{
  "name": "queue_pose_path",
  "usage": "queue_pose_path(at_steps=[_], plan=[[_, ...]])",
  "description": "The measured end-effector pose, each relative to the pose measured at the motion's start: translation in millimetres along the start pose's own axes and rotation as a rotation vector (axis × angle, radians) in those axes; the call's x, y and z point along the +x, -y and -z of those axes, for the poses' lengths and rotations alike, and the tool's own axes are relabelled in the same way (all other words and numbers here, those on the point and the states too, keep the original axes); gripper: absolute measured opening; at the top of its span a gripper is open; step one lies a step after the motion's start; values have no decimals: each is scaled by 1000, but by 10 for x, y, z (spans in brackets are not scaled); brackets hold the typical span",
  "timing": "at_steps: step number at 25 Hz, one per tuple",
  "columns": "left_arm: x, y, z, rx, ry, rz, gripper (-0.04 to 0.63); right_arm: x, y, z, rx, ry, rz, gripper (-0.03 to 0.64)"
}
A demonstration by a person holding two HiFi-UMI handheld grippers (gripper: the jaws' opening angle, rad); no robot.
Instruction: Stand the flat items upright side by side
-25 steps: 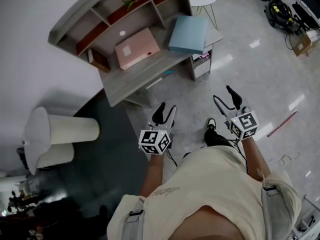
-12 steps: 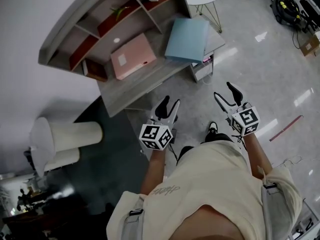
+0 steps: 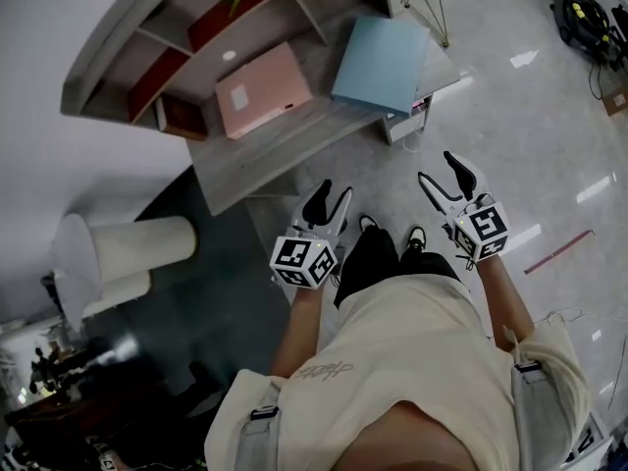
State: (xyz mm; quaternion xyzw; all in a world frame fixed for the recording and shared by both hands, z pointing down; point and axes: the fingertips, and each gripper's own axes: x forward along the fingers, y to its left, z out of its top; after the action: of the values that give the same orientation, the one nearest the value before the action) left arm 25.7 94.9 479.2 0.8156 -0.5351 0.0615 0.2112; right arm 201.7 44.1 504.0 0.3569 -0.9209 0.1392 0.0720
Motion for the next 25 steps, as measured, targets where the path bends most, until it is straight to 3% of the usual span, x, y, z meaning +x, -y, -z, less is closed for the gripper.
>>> queue_pose_path(at_steps=[6,13,20,25], plan=[[254,-437,16,-20,-33,41,212,333,45,-19,35,-18,53,279],[689,-887,-505,35,7,135,212,892,135,-477,46,24,102,279],[933,-1314,-676,31,-4,186,212,1295,72,-869,22,75,148,291],[1166,-1385,-750,31,3,258,210,1363,187,-771,22,30,224,293]])
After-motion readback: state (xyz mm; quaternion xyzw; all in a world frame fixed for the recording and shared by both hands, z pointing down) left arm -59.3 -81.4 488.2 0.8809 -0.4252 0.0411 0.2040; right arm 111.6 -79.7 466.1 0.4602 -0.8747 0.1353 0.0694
